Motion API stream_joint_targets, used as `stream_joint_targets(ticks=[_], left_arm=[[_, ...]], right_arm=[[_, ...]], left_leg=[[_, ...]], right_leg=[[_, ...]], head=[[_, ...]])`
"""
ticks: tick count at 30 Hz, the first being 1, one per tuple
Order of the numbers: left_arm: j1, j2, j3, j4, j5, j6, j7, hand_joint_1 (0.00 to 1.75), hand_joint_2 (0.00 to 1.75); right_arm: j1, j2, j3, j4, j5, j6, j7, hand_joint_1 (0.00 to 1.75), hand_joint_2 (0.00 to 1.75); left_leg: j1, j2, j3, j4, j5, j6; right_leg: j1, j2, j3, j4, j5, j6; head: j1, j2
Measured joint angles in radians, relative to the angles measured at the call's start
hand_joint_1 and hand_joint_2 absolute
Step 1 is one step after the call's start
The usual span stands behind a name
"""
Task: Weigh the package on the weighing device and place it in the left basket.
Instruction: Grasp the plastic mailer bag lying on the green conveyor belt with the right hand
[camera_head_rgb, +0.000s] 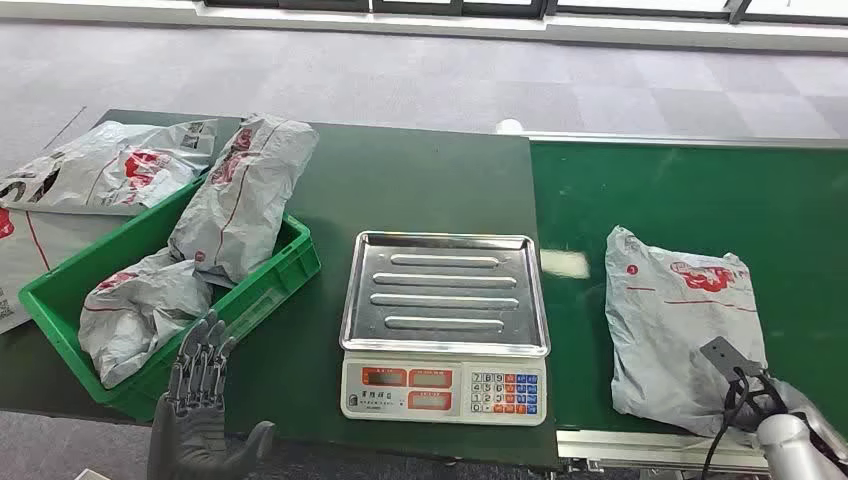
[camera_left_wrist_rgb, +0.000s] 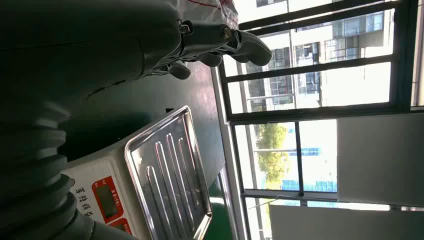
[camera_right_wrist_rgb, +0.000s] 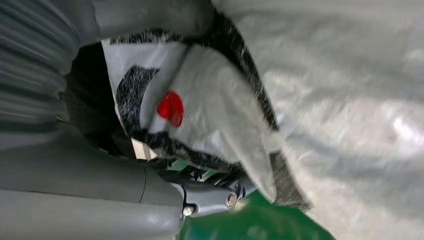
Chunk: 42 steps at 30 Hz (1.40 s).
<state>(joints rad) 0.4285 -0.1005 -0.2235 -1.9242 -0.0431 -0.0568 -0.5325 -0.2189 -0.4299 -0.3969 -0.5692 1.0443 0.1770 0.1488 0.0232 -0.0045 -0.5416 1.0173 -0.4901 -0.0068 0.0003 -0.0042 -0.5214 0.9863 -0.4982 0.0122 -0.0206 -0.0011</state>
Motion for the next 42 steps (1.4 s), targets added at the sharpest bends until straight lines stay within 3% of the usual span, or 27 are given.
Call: stream_joint_targets(ticks=[8,18,22,27,33,37,42], left_arm=[[-0.005,-0.004,-0.003,0.018,-0.023,-0.053,0.012,0.00,1.75],[-0.005,-0.014,-0.002,0.018,-0.029,-0.070,0.018,0.00,1.75],[-0.001,-0.024,0.005,0.013,-0.032,-0.089,0.021,0.00,1.75],[0.008,-0.065,0.043,-0.012,-0.051,-0.149,0.024,0.00,1.75],[0.004,-0.086,0.052,-0.010,-0.059,-0.123,0.001,0.00,1.75],[-0.011,-0.086,0.052,0.000,-0.052,-0.087,-0.014,0.00,1.75],[-0.022,-0.083,0.052,0.007,-0.051,-0.069,-0.024,0.00,1.75]], right_arm=[[0.003,-0.009,-0.046,0.029,-0.006,-0.041,-0.062,1.75,1.75],[0.024,0.001,-0.079,-0.006,-0.007,-0.050,-0.073,1.75,1.75],[0.045,0.019,-0.094,-0.060,-0.037,-0.122,-0.121,1.75,1.75],[0.132,0.126,-0.123,-0.440,-0.305,-0.344,-0.315,1.75,1.75],[0.229,0.248,-0.106,-1.002,-0.583,-0.682,-0.541,1.75,1.75],[0.304,0.260,0.051,-1.264,-0.517,-0.821,-0.609,1.75,1.75],[0.327,0.237,0.286,-1.373,-0.418,-0.848,-0.568,1.75,1.75]], left_leg=[[0.000,-0.002,0.004,0.001,-0.002,0.004],[-0.001,-0.003,0.002,0.001,-0.002,0.004],[-0.001,-0.005,-0.004,0.001,-0.002,0.004],[-0.011,-0.002,-0.015,0.001,0.000,0.004],[-0.012,-0.008,-0.014,0.000,0.004,0.003],[-0.012,-0.004,-0.020,-0.002,0.002,0.000],[-0.011,0.000,-0.013,-0.002,0.003,-0.001]], right_leg=[[0.000,-0.003,0.011,-0.006,0.006,0.009],[-0.001,-0.003,0.008,-0.006,0.006,0.010],[-0.001,-0.005,0.008,-0.005,0.005,0.010],[-0.010,-0.002,-0.003,0.004,0.007,0.010],[-0.011,-0.007,-0.009,0.008,0.006,0.009],[-0.011,-0.004,-0.009,0.010,0.003,0.006],[-0.010,0.001,-0.012,0.010,0.004,0.005]], head=[[0.000,0.000],[0.000,0.000],[0.000,0.000],[0.000,0.000],[0.000,0.000],[0.000,0.000],[0.000,0.000]])
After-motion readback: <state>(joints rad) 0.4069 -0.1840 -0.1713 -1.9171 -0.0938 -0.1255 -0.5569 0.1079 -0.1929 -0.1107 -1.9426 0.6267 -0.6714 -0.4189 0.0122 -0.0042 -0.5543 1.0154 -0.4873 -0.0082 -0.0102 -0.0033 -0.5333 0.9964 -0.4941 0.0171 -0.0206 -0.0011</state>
